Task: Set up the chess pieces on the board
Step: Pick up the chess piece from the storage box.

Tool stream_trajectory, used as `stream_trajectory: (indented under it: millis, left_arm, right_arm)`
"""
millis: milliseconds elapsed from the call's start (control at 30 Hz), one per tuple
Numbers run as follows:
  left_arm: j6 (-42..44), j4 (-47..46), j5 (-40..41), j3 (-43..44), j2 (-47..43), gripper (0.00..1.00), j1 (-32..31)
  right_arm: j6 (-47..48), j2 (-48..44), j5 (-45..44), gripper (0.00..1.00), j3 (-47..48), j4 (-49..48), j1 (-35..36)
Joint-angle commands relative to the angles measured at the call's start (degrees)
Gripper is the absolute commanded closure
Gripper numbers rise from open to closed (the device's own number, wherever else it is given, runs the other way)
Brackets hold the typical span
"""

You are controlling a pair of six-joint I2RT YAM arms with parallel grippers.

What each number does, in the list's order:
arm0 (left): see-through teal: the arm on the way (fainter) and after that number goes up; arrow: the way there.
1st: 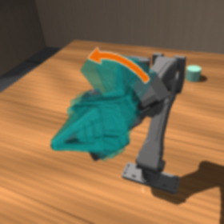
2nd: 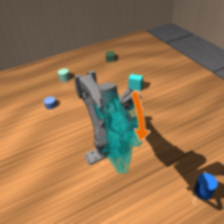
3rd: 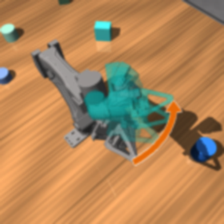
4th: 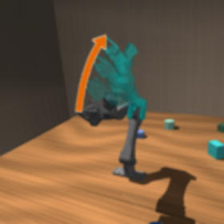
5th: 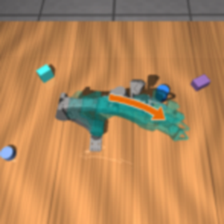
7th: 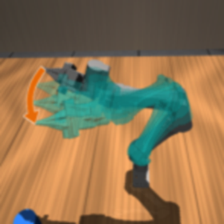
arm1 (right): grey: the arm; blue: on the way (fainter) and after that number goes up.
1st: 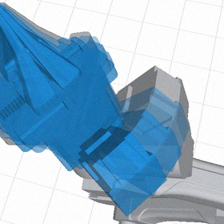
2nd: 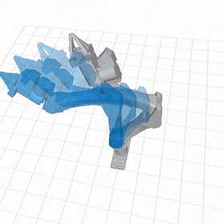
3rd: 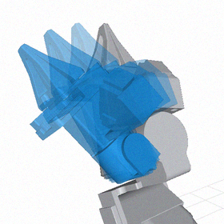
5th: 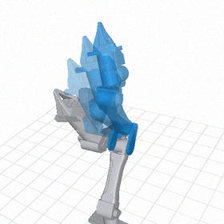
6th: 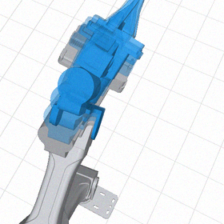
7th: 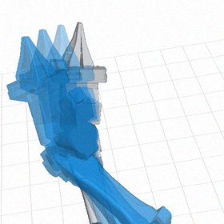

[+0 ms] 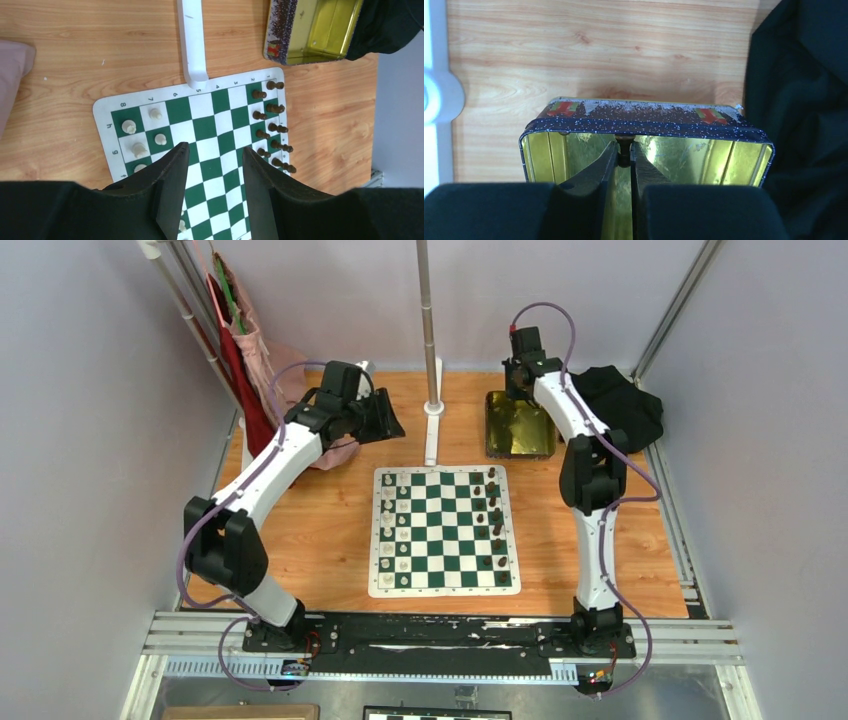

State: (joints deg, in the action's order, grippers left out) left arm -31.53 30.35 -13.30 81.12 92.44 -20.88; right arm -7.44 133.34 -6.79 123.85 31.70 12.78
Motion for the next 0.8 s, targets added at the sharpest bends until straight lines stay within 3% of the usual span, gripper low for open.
stream_trajectory:
  millis: [0,133,300,533,767]
  left_arm:
    - [0.3,-0.77,-1.07,-2.96,-5.04,0.51,0.41]
    - [0.71,-0.66,-2.3,-5.69,-9.28,0.51,0.41]
    - [0.0,-4.89,-2.84,-11.81,-15.44,0.51,0.41]
    - [-2.14,-9.96,-4.92,-18.31,-19.31,0.51,0.41]
    - [-0.22,-7.83,-2.7,-17.59,-19.79,0.51,0.41]
  right_arm:
    - [2.25,-7.95,2.76,1.0,-1.94,4.34,0.98]
    - [4.57,-13.4,5.08,1.0,-1.94,11.98,4.38]
    - [7.19,-17.46,-1.54,1.0,-2.9,20.86,12.01]
    - [6.32,-14.18,-4.72,1.0,-4.99,18.12,9.58]
    - [5.21,-5.86,-4.34,1.0,3.23,16.27,6.87]
